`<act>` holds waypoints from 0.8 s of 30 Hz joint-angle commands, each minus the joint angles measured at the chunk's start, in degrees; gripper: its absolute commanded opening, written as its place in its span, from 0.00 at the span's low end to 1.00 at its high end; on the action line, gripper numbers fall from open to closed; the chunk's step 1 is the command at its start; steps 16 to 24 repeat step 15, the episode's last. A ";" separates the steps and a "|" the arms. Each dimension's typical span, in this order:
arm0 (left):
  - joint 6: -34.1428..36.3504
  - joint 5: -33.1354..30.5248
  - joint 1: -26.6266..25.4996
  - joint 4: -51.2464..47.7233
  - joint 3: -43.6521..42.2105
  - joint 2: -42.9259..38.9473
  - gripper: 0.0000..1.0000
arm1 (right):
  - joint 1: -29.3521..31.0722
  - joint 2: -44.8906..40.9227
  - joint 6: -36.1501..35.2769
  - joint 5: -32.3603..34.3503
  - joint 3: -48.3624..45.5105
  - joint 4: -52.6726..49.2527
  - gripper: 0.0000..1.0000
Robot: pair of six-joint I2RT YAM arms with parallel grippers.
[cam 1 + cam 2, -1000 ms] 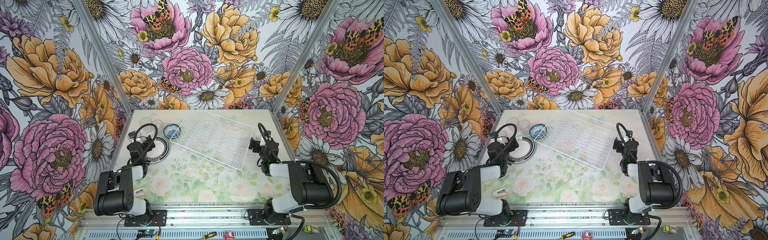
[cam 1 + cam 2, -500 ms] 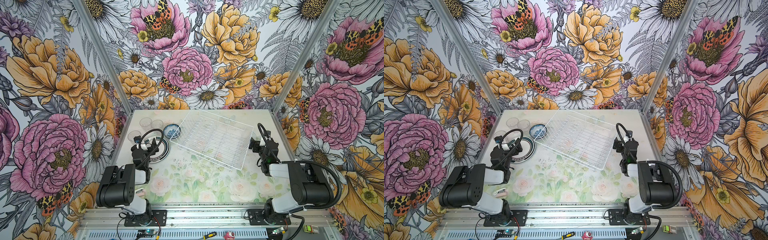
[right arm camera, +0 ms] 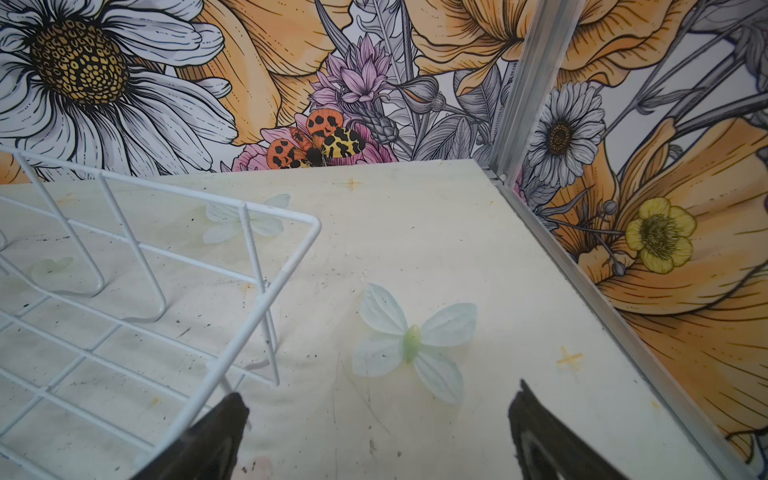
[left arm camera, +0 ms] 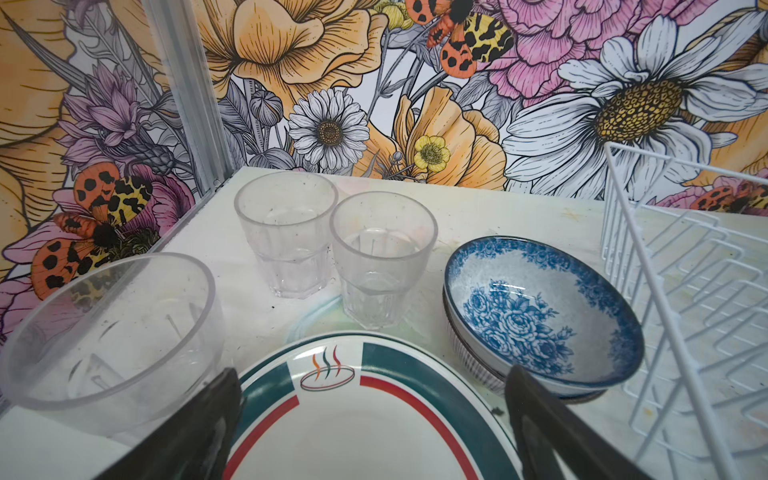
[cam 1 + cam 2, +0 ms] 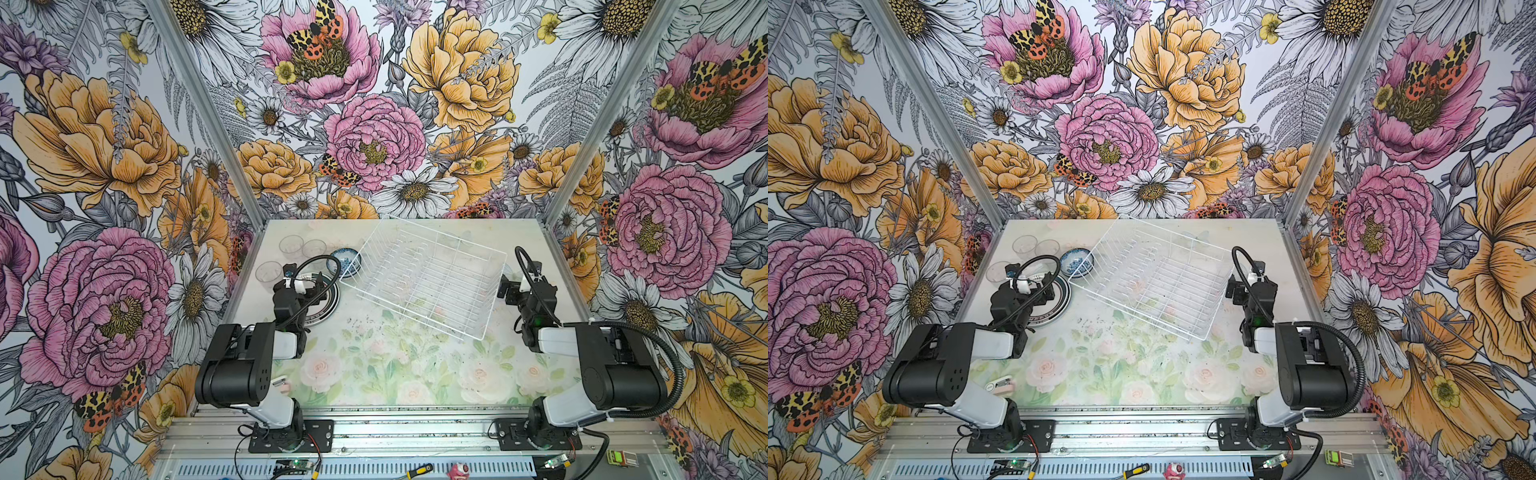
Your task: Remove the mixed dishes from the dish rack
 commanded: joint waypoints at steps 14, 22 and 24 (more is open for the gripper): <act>2.44 -3.29 -1.12 -0.37 0.20 -0.48 0.99 | 0.99 0.63 -0.67 -1.05 -0.29 2.42 0.99; 2.50 -3.52 -1.26 -0.27 0.19 -0.48 0.99 | 1.03 0.54 -0.76 -0.99 -0.44 2.56 0.98; 2.50 -3.52 -1.26 -0.27 0.19 -0.48 0.99 | 1.03 0.54 -0.76 -0.99 -0.44 2.56 0.98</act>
